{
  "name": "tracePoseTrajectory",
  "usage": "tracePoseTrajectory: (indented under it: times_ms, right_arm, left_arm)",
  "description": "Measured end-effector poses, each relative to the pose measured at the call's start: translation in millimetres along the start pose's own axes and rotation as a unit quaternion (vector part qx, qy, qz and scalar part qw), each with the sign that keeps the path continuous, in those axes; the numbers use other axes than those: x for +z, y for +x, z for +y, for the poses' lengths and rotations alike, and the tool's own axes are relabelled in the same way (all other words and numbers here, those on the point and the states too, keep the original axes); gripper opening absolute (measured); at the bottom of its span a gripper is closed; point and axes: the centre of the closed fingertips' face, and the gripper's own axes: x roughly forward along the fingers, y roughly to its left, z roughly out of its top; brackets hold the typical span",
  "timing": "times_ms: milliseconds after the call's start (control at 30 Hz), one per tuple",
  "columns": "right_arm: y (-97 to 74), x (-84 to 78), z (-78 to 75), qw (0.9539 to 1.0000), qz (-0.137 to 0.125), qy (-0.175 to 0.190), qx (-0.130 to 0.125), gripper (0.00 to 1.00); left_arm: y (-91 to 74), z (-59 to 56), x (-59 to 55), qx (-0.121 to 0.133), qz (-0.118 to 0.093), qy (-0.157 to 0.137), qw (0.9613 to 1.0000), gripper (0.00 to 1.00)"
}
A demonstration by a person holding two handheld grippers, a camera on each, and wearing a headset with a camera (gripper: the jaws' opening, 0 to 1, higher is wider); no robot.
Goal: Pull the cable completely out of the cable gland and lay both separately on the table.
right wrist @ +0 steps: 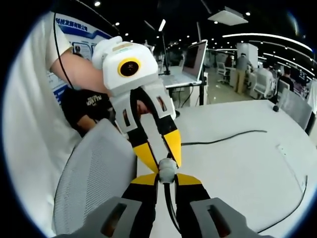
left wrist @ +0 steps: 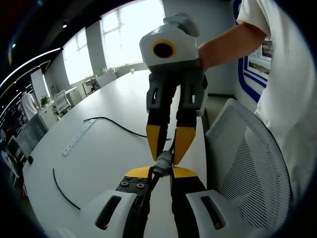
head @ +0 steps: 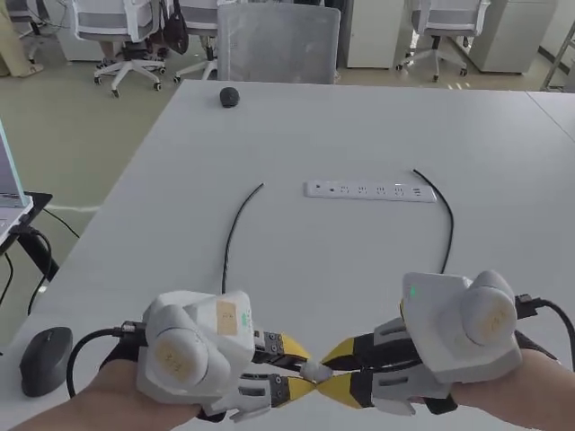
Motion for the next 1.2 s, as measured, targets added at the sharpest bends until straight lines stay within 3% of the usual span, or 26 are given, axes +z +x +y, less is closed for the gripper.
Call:
tracePoseTrajectory:
  times_ms: [167,300,367,467,533,633,667,700,800,833,933,967,1000,1033,1067,1100,1167,1200]
  right_arm:
    - [-0.4,0.6,-0.8,0.9996,0.006,-0.026,-0.003,0.08]
    - [-1.3,3.3,-4.3,0.9962,0.012,-0.083,-0.025,0.08]
    - [-1.6,4.9,-5.6,0.991,0.018,-0.125,-0.043,0.08]
    - [-0.5,7.4,-5.4,0.975,0.033,-0.208,-0.071,0.08]
    - [-0.9,10.1,-6.4,0.9661,0.034,-0.24,-0.089,0.08]
    - [-1.5,13.6,-7.6,0.9489,0.036,-0.291,-0.116,0.08]
    - [-2.3,15.4,-8.7,0.9383,0.038,-0.319,-0.129,0.08]
    - [-2.9,17.3,-9.8,0.9246,0.041,-0.351,-0.143,0.08]
    - [-3.7,20.4,-11.2,0.895,0.05,-0.41,-0.168,0.08]
    - [-3.9,21.2,-11.7,0.8823,0.052,-0.433,-0.177,0.08]
    - [-2.9,20.5,-12.5,0.8637,0.053,-0.464,-0.189,0.08]
    - [-1.8,17.7,-11.9,0.8686,0.052,-0.456,-0.187,0.08]
    - [-1.8,17.8,-11.9,0.8657,0.052,-0.459,-0.193,0.07]
    - [-3.2,20.6,-12.6,0.851,0.052,-0.481,-0.204,0.07]
    - [-3.3,20.8,-12.5,0.8423,0.055,-0.494,-0.209,0.07]
    - [-3.4,21.1,-11.8,0.8248,0.061,-0.519,-0.216,0.07]
    - [-3.6,21.1,-10.9,0.807,0.062,-0.543,-0.223,0.07]
    - [-3.9,21.3,-10.6,0.8011,0.062,-0.55,-0.227,0.07]
  left_arm:
    - [0.2,1.9,0.3,0.003,0.002,-0.007,1.0,0.15]
    - [-0.2,5.6,0.9,0.006,0.0,-0.029,0.9995,0.15]
    - [-0.7,8.1,1.4,0.009,-0.001,-0.044,0.999,0.15]
    - [-1.8,11.4,1.8,0.009,-0.003,-0.062,0.998,0.15]
    - [-3.4,13.3,2.4,0.011,-0.002,-0.067,0.9977,0.15]
    - [-5.8,16.1,4.8,0.013,-0.002,-0.07,0.9974,0.15]
    - [-6.8,17.9,6.4,0.014,-0.005,-0.081,0.9966,0.15]
    - [-8.1,19.6,7.7,0.013,-0.008,-0.09,0.9959,0.15]
    - [-10.0,23.7,10.1,0.013,-0.018,-0.118,0.9928,0.15]
    - [-10.7,24.3,10.1,0.013,-0.019,-0.121,0.9923,0.15]
    - [-9.6,22.9,9.7,0.016,-0.014,-0.124,0.9921,0.15]
    - [-9.3,22.5,9.4,0.016,-0.013,-0.124,0.992,0.15]
    - [-9.1,22.3,8.7,0.016,-0.013,-0.127,0.9917,0.15]
    - [-9.2,22.4,8.5,0.016,-0.014,-0.132,0.9911,0.15]
    - [-9.7,22.3,8.7,0.015,-0.016,-0.139,0.9901,0.15]
    - [-10.1,22.0,8.9,0.014,-0.017,-0.144,0.9893,0.15]
    - [-10.9,21.9,9.3,0.01,-0.02,-0.154,0.9878,0.15]
    - [-10.6,20.6,10.0,0.009,-0.021,-0.158,0.9871,0.15]
